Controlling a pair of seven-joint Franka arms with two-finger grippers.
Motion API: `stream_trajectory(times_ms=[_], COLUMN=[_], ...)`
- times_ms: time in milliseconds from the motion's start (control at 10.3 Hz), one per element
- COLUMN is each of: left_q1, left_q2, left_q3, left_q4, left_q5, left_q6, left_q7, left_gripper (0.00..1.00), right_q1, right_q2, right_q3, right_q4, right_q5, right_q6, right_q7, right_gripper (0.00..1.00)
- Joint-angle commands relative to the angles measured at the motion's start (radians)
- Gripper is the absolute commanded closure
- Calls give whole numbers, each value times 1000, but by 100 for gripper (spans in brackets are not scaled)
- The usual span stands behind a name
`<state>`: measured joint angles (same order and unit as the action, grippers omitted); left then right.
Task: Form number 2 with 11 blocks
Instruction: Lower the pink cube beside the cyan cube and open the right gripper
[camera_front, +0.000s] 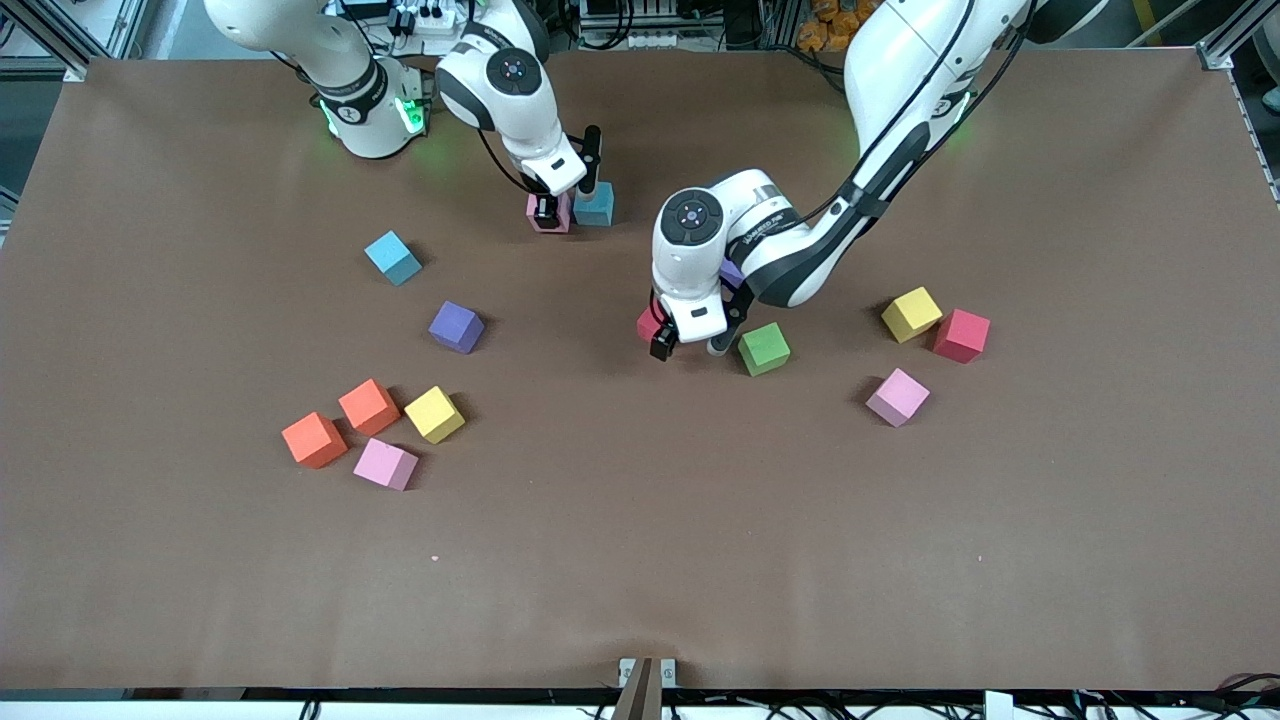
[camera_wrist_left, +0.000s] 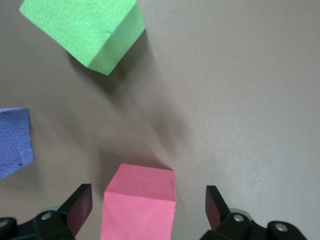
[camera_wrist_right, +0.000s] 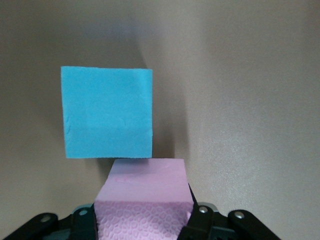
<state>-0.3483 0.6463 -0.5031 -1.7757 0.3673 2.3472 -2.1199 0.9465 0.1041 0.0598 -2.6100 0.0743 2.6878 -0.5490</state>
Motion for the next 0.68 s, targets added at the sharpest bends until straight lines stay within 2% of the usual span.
stream_trajectory(times_ms=[0, 585], left_q1=[0, -24], left_q2=[7, 58], left_q3=[-3, -3], left_q4=[-10, -10], left_q5=[16, 59], left_q6=[40, 61], left_q7=[-49, -52], left_gripper=[0, 0], right_q1=[12, 23], right_q2=[-26, -58], right_q3=[-6, -6], right_q4=[-7, -10], right_q5=[12, 12], right_q6=[-11, -35], right_q7=[-11, -54], right_gripper=[52, 52])
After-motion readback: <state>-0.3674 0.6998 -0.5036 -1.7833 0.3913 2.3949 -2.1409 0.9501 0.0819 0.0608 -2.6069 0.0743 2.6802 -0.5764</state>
